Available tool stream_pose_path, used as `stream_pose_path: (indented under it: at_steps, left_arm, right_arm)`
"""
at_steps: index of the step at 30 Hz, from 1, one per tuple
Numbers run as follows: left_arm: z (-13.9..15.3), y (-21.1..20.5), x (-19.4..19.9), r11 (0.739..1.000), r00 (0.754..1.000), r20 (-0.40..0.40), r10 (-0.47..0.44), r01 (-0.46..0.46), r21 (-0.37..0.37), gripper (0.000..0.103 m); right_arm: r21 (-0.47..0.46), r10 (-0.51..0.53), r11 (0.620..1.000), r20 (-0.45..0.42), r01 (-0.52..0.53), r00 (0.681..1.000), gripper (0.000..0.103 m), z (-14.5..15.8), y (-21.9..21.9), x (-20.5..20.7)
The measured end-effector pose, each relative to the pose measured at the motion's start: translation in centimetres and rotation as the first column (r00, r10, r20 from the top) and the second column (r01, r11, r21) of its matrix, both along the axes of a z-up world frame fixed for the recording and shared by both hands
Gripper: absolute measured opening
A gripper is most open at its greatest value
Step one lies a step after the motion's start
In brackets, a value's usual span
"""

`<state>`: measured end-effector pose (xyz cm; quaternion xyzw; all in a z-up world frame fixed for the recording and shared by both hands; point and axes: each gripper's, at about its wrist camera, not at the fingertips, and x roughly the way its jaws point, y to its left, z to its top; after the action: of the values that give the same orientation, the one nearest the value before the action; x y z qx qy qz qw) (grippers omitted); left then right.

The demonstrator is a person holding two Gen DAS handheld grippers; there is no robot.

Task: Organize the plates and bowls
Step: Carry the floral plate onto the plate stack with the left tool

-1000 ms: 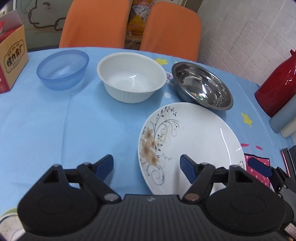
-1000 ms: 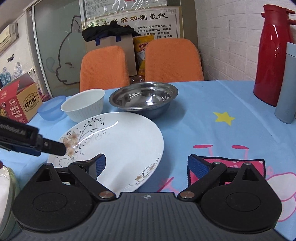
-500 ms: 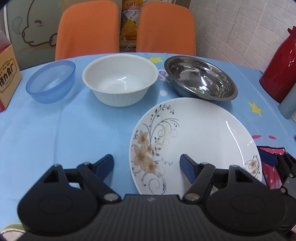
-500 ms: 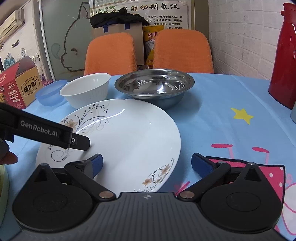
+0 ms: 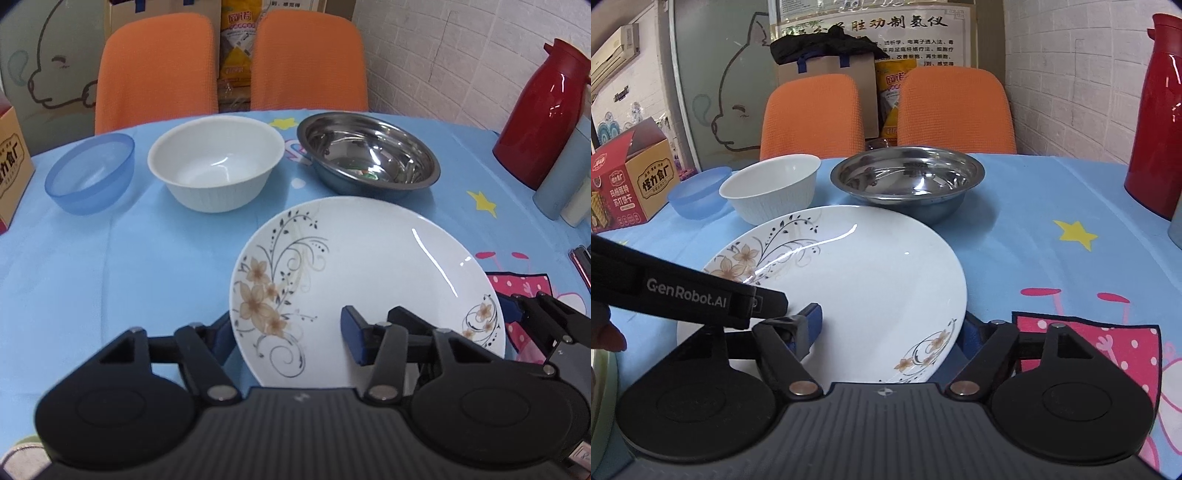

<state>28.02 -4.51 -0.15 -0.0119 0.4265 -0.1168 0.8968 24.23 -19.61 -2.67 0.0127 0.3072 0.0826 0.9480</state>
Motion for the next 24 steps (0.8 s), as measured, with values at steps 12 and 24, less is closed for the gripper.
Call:
stream_pose_path:
  at_steps: [12,24]
  left_arm:
    - [2.8,2.3,-5.8,1.0,0.996,0.083,0.017,-0.016,-0.019,0.047]
    - [5.1,10.8,-15.4,0.981,0.967,0.168,0.19,-0.192,-0.005,0.047]
  right_arm:
    - [-0.004,-0.023,1.0,0.118,0.024,0.993,0.103,1.7,2.0,-5.2]
    - [0.027,0.131,0.99,0.196,-0.139,0.972,0.103,3.8,8.4,-11.4]
